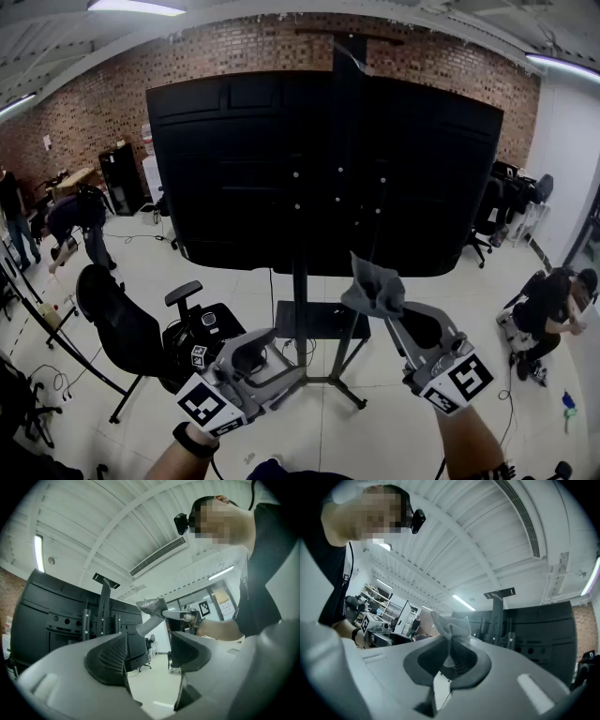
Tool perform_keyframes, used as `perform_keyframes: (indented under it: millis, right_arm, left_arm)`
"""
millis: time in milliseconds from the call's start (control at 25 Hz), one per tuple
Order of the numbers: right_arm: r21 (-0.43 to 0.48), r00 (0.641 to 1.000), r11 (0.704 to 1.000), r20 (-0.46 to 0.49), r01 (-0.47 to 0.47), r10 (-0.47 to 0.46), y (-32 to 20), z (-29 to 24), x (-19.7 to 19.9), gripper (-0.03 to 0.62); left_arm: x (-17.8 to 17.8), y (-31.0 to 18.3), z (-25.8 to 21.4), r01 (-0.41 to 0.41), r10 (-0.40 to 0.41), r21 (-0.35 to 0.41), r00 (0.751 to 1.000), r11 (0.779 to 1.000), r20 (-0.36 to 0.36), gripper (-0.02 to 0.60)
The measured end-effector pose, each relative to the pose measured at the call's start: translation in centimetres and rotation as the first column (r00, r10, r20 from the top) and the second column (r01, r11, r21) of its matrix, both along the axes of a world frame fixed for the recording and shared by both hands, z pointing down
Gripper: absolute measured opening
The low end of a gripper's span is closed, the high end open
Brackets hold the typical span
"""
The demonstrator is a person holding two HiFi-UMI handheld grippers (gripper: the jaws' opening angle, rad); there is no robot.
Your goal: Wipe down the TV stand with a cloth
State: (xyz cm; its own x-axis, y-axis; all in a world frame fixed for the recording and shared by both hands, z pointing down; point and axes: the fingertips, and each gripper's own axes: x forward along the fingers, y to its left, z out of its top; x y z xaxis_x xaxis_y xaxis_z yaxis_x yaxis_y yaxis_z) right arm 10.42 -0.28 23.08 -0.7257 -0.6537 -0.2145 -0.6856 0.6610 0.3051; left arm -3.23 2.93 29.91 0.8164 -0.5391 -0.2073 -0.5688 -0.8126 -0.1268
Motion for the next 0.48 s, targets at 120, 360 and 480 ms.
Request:
perform_keyframes:
  millis: [120,360,480]
  right_arm:
    - [0.041,1.000,0.999,-0.008,-0.024,0.025,-2.3,-2.7,-0.1,0.017]
    - [0.153,0.994,0.985,-0.053,-0.084,0.094,-7.6,-8.3,-1.4,0.017]
    - [0.206,0.987,0.971,-0.080,-0.123,0.142,-10.9,-11.5,-2.5,0.017]
  left_arm:
    - [0.1,-0.9,-1.3,-0.022,0.022,0.021,1.000,1.000,-0.010,0.316]
    - [-0.3,-4.9,-3.3,-0.060,0.060,0.083,0.998,0.995,0.012,0.316]
    - [-1.1,-7.2,-4.5,-0.091,0.089,0.114,0.996,0.989,0.017,0.316]
